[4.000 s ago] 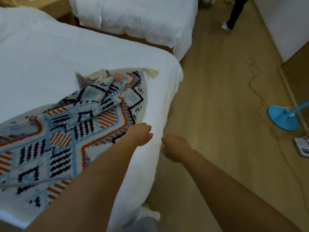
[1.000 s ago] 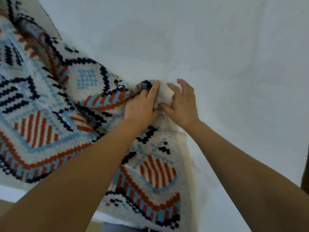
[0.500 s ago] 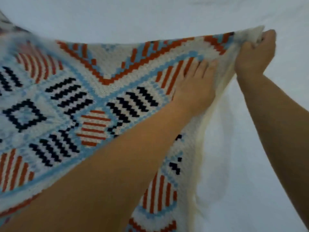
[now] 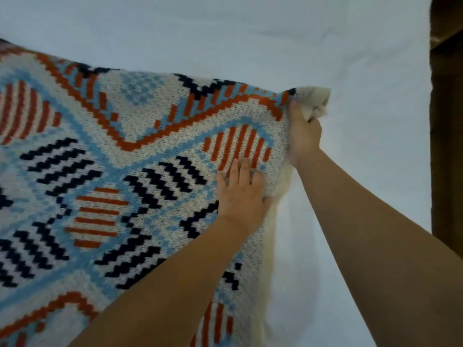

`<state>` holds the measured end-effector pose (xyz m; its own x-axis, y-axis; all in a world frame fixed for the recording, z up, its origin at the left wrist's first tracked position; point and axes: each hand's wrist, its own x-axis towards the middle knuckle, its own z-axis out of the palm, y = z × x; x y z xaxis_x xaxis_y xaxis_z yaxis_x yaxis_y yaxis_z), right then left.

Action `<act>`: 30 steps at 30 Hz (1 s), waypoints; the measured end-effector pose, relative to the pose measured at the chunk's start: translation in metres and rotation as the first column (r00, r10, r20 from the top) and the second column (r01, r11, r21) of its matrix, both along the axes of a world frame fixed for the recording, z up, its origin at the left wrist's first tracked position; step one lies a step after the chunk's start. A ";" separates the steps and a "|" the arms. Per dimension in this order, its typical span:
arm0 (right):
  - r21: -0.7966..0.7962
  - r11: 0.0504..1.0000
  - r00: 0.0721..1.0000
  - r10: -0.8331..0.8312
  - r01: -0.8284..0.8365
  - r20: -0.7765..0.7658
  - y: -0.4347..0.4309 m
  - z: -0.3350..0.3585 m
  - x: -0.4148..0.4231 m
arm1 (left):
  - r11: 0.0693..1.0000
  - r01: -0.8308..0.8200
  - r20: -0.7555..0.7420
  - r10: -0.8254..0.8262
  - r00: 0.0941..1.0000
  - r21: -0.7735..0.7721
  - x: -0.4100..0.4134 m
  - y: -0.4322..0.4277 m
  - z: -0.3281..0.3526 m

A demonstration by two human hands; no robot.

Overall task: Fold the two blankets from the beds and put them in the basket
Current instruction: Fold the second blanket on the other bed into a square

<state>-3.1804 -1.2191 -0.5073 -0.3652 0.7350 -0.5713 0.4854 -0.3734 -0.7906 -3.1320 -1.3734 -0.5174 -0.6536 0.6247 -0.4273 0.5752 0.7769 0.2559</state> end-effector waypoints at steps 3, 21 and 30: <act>-0.065 0.982 0.984 0.173 -0.175 -0.033 0.002 0.012 -0.006 | 0.998 -0.049 0.001 0.049 0.999 0.035 -0.004 0.007 0.004; -0.006 1.000 0.998 -0.010 0.009 -0.061 0.014 -0.019 0.061 | 0.956 0.124 0.171 -0.173 0.970 0.266 0.039 -0.008 -0.014; -0.153 0.985 0.997 0.078 -0.076 0.006 -0.089 -0.016 0.160 | 0.990 0.084 0.116 -0.097 0.989 0.110 0.110 -0.054 -0.015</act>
<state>-3.0202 -1.3082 -0.5238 -0.4100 0.6086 -0.6793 0.5263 -0.4504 -0.7212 -3.0224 -1.4272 -0.5321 -0.5401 0.7242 -0.4288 0.6018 0.6885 0.4048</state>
